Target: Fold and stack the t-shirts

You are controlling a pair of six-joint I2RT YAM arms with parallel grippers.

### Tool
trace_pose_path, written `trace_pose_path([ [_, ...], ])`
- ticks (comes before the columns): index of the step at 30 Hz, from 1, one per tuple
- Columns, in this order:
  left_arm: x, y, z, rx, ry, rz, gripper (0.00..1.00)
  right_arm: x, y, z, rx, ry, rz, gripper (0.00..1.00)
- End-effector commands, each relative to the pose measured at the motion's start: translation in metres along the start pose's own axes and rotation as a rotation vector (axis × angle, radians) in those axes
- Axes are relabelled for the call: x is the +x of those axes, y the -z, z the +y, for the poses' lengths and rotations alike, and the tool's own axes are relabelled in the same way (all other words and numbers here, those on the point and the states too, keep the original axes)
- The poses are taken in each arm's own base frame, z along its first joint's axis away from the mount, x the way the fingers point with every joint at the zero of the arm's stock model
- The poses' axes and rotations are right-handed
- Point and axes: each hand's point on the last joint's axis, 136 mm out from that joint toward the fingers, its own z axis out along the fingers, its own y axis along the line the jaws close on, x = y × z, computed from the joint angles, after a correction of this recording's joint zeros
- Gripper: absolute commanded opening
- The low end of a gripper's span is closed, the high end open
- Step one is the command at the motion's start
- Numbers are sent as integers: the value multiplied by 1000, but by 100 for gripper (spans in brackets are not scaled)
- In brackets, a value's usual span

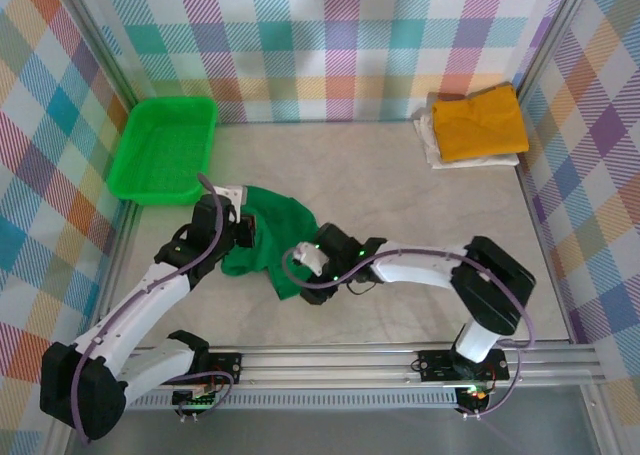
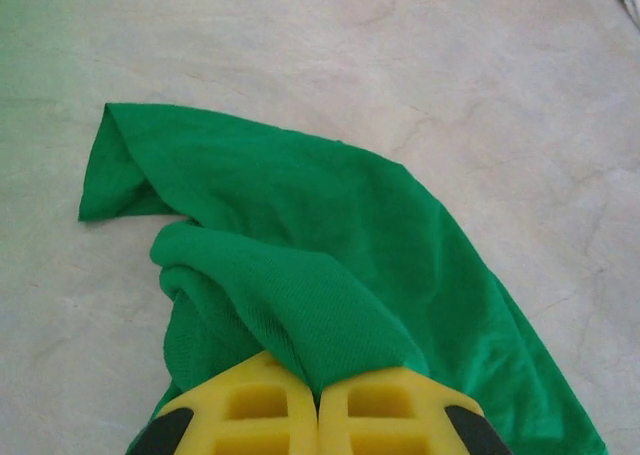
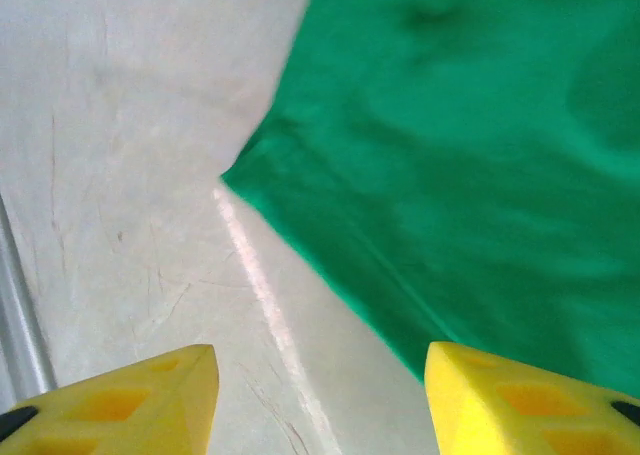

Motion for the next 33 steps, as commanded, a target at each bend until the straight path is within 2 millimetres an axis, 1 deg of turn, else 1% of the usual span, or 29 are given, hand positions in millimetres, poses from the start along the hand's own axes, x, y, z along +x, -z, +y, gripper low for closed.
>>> trace_pose_path([
  [1, -2, -3, 10, -34, 51, -32, 0, -23, -15, 5, 4, 204, -58, 61],
  [3, 1, -4, 15, -51, 68, -40, 0, -16, -30, 20, -43, 253, -31, 70],
  [5, 3, -5, 18, -54, 86, -47, 0, -6, -46, 31, -57, 301, 4, 72],
  [7, 5, -7, 21, -54, 97, -44, 0, -4, -58, 31, -27, 320, 12, 71],
  [9, 6, -7, 23, -65, 105, -40, 0, -10, -63, 24, 18, 318, -11, 68],
  [10, 7, -7, 24, -67, 106, -37, 0, -13, -64, 20, 43, 314, -22, 62],
  [11, 7, -6, 25, -71, 106, -37, 0, -17, -64, 13, 84, 310, -31, 51],
  [12, 6, -5, 26, -74, 108, -40, 0, -20, -64, 6, 131, 308, -43, 37],
  [14, 5, -2, 30, -88, 113, -50, 0, -22, -62, -10, 225, 316, -54, 23],
  [16, 4, 1, 33, -96, 123, -63, 0, -20, -58, -28, 312, 328, -56, 4],
  [17, 3, 2, 33, -96, 126, -67, 0, -19, -54, -36, 348, 325, -57, 0],
  [18, 2, 2, 35, -99, 130, -73, 0, -18, -49, -44, 373, 312, -61, 0],
  [20, 1, 3, 36, -99, 134, -77, 0, -19, -32, -58, 378, 250, -87, 0],
  [21, 0, 3, 36, -98, 135, -80, 0, -22, -18, -64, 372, 210, -111, 0],
  [23, -1, 4, 36, -96, 136, -83, 0, -29, 6, -68, 340, 149, -158, 0],
  [26, -6, 6, 34, -84, 133, -100, 0, -46, 53, -72, 292, 37, -246, 0],
  [28, -11, 9, 30, -62, 120, -121, 0, -58, 91, -75, 221, -91, -347, 0],
  [31, -22, 15, 17, 13, 72, -163, 0, -66, 139, -84, 131, -258, -446, 0],
  [33, -28, 18, 7, 64, 41, -186, 0, -68, 164, -92, 104, -344, -484, 0],
])
